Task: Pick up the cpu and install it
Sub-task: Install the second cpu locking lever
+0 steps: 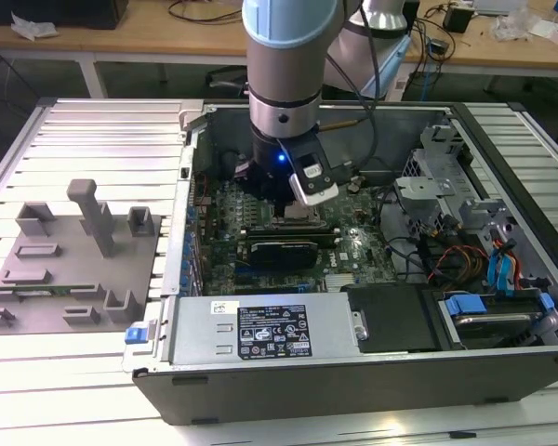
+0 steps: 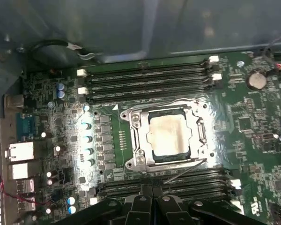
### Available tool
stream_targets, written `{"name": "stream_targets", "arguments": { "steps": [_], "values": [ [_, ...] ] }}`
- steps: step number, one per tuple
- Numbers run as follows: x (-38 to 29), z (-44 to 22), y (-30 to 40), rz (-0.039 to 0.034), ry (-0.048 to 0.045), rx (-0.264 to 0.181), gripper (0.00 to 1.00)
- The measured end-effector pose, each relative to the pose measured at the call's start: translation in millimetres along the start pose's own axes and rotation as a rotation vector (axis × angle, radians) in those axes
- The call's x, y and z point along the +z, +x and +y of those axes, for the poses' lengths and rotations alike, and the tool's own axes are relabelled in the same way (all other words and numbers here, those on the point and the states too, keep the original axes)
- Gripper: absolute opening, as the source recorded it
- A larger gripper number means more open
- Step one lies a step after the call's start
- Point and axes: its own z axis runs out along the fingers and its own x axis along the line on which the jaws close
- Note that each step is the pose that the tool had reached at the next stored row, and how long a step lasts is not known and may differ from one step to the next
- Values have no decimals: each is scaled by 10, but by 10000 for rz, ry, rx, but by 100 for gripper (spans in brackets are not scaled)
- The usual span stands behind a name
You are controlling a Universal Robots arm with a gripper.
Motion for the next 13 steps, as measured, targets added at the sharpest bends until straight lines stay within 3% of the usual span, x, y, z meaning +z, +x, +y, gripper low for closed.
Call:
{"name": "stream_targets", "arguments": {
  "steps": [7,8,9,10,13],
  "values": [
    [38,-34,-2,105,-18,-62,11],
    [38,-39,-3,118,-137,-60,11],
    [38,-50,-4,147,-420,-49,11],
    [39,-57,-5,169,-595,-44,11],
    [40,-58,-5,173,-637,-41,11]
  ]
}}
